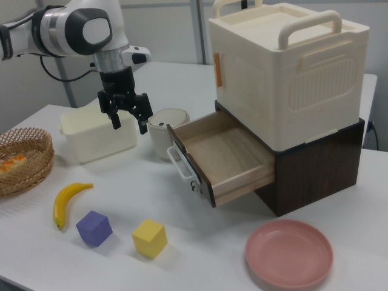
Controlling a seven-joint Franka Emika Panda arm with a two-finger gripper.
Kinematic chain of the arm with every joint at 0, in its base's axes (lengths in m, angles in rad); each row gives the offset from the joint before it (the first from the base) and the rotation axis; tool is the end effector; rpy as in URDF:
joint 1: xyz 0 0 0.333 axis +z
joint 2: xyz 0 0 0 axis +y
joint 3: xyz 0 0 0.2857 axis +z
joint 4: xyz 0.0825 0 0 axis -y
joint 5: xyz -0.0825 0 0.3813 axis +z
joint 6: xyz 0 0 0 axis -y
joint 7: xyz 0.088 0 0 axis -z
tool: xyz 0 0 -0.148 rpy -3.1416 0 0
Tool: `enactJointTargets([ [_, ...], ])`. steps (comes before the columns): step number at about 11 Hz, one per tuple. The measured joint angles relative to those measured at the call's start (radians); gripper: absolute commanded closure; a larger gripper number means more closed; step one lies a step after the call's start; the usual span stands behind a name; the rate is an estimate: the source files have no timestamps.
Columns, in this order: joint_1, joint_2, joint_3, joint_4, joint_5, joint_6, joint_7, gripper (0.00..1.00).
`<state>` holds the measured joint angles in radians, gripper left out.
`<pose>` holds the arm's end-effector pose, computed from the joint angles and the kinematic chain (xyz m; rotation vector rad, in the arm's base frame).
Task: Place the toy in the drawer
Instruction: 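Move the open gripper toward the panda toy beside the drawer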
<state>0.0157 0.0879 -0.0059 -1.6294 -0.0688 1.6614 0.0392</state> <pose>0.5762 -0.0038 0.4840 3.0701 -0.0326 -0.0832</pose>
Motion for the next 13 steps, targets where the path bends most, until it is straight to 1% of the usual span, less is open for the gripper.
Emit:
enactJointTargets([
  [2,0.0,0.001,0.001,0.0,0.0,0.0,0.0,0.0],
  [5,0.001,0.002,0.004,0.0,0.0,-0.047,0.0,0.0],
  [9,0.003,0.002,0.006,0.0,0.0,-0.053,0.0,0.0],
  [12,0.026,0.005,0.007,0.0,0.0,-0.053,0.008,0.0],
  [13,0.029,0.012,0.007,-0.001,0.0,-0.053,0.035,0.0],
])
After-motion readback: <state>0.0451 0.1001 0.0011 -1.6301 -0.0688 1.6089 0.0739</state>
